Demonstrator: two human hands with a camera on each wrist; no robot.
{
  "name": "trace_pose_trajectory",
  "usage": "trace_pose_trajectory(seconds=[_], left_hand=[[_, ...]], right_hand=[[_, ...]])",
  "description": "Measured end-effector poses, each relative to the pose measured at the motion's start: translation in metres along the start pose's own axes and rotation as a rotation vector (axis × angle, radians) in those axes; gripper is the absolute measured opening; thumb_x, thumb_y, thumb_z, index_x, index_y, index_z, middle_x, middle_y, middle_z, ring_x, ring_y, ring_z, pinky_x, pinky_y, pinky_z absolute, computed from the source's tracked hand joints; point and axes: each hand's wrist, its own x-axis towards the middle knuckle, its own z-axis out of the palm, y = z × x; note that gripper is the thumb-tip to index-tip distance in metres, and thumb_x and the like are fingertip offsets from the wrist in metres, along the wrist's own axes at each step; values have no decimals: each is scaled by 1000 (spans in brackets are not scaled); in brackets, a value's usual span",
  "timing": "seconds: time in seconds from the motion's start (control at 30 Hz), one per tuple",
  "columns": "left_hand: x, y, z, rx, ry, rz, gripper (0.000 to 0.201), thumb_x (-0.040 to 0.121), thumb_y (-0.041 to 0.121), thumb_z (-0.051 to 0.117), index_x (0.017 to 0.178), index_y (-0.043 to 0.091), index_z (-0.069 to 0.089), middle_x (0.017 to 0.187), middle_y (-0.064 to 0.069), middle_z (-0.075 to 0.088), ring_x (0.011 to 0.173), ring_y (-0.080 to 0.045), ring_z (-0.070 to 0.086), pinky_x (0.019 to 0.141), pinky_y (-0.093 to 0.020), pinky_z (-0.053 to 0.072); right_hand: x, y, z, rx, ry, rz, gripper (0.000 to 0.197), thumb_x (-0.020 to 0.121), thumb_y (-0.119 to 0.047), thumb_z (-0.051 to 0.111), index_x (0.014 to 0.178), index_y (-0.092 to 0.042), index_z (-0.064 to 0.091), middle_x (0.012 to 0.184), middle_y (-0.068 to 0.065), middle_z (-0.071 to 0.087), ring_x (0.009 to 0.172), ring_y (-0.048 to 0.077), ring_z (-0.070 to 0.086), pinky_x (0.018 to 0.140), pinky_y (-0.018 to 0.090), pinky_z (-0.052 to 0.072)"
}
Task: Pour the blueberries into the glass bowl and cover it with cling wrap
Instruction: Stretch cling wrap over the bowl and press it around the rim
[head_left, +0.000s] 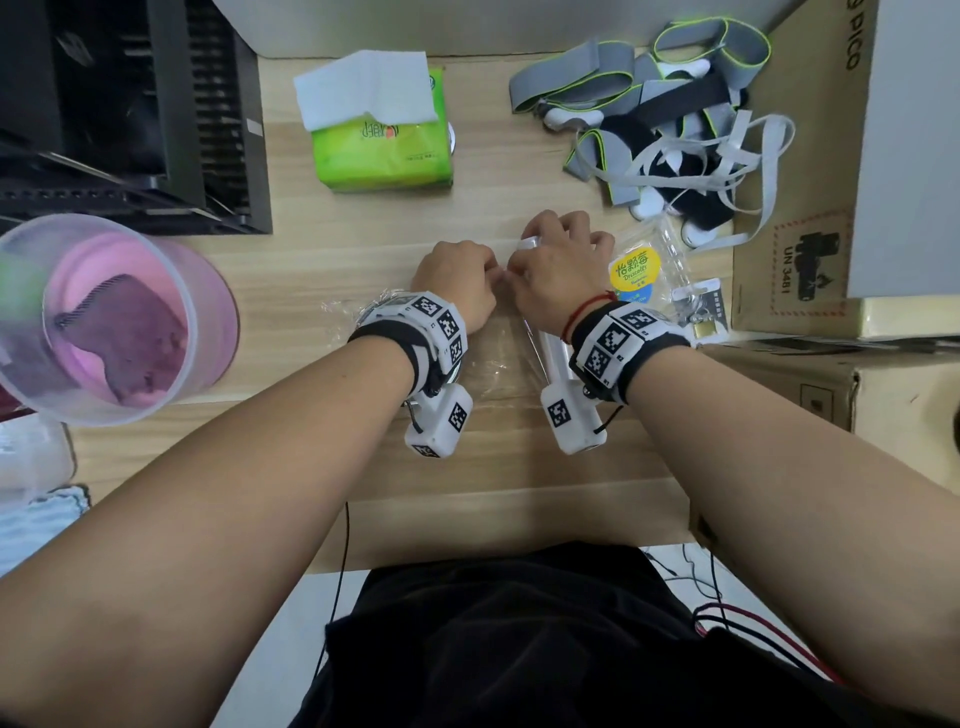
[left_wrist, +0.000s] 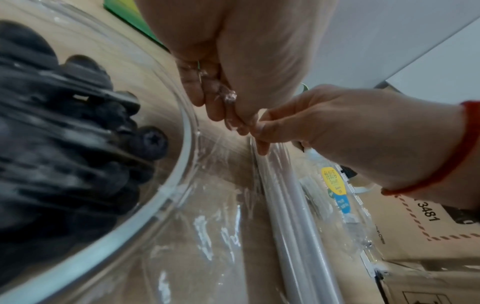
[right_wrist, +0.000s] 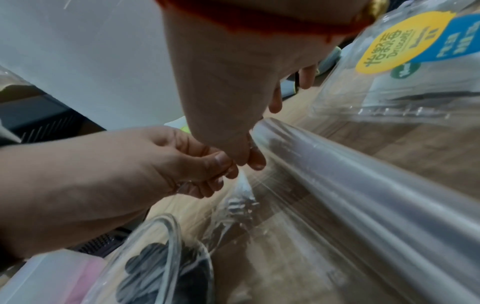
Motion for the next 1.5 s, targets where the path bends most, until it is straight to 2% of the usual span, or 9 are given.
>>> trace_pose_trajectory(seconds=[0.2, 0.33, 0.57, 0.73, 0.87, 0.97, 1.07, 1.2, 1.5], left_hand=[[-2, 4, -3, -3, -15, 18, 17, 93, 24, 58, 96, 16, 73, 95, -14, 70, 93, -36, 63, 78, -38, 52], [-13, 1, 0, -19, -15, 64, 17, 94, 15, 56, 92, 15, 73, 92, -6, 71, 91, -30, 63, 78, -35, 51], [-13, -3, 3, -86, 54, -8, 20, 99, 19, 48, 95, 12, 67, 93, -10, 70, 85, -28, 59, 72, -34, 42], [-8, -11, -3, -109, 7, -63, 18, 95, 17, 44, 85, 24, 57, 87, -5, 68, 90, -34, 61, 77, -36, 46], [-9, -10, -3, -54, -42, -41, 33, 102, 42, 41, 106, 20, 65, 104, -5, 72, 101, -31, 63, 93, -42, 48], [-8, -11, -2, -16, -72, -30, 33, 95, 56, 51, 101, 28, 67, 103, 1, 72, 98, -24, 65, 92, -39, 49], [-8, -12, -1, 18, -93, -32, 19, 91, 46, 64, 96, 28, 71, 100, 0, 73, 97, -25, 66, 89, -35, 50], [-9, -14, 0, 94, -91, -1, 9, 94, 33, 62, 87, 28, 65, 102, -4, 73, 100, -29, 64, 86, -33, 44], [-9, -24, 12, 171, -23, -13, 15, 96, 27, 59, 102, 19, 69, 105, -6, 73, 104, -30, 64, 90, -35, 43]], right_hand=[[0, -5, 3, -37, 56, 35, 25, 82, -33, 56, 79, -19, 76, 120, -2, 49, 116, 31, 38, 98, 49, 25], [12, 16, -6, -64, 44, 213, 31, 79, -27, 52, 99, -12, 69, 122, 3, 48, 116, 32, 40, 91, 44, 29], [15, 13, -14, 59, -80, 28, 20, 87, -46, 56, 99, -35, 68, 133, -2, 43, 123, 29, 35, 92, 46, 32], [-1, 16, -3, 168, -14, 144, 50, 80, -53, 64, 124, -32, 54, 133, 8, 39, 116, 33, 43, 95, 44, 41], [-8, 9, 3, 369, -31, 243, 73, 77, -44, 73, 138, -23, 38, 128, 14, 35, 85, 29, 54, 83, 37, 49], [-7, 5, 3, 466, -56, 269, 84, 71, -29, 80, 140, -18, 34, 129, 14, 33, 90, 27, 53, 87, 38, 52], [-5, 3, 0, 492, -100, 272, 78, 69, -20, 80, 135, -18, 38, 128, 14, 33, 93, 27, 54, 93, 40, 52], [-7, 4, -2, 456, -110, 259, 69, 72, -12, 73, 133, -17, 42, 126, 15, 38, 97, 38, 59, 93, 42, 51], [-13, 10, -3, 385, -96, 310, 66, 77, -10, 72, 136, -13, 39, 134, 19, 38, 97, 42, 61, 89, 42, 51]])
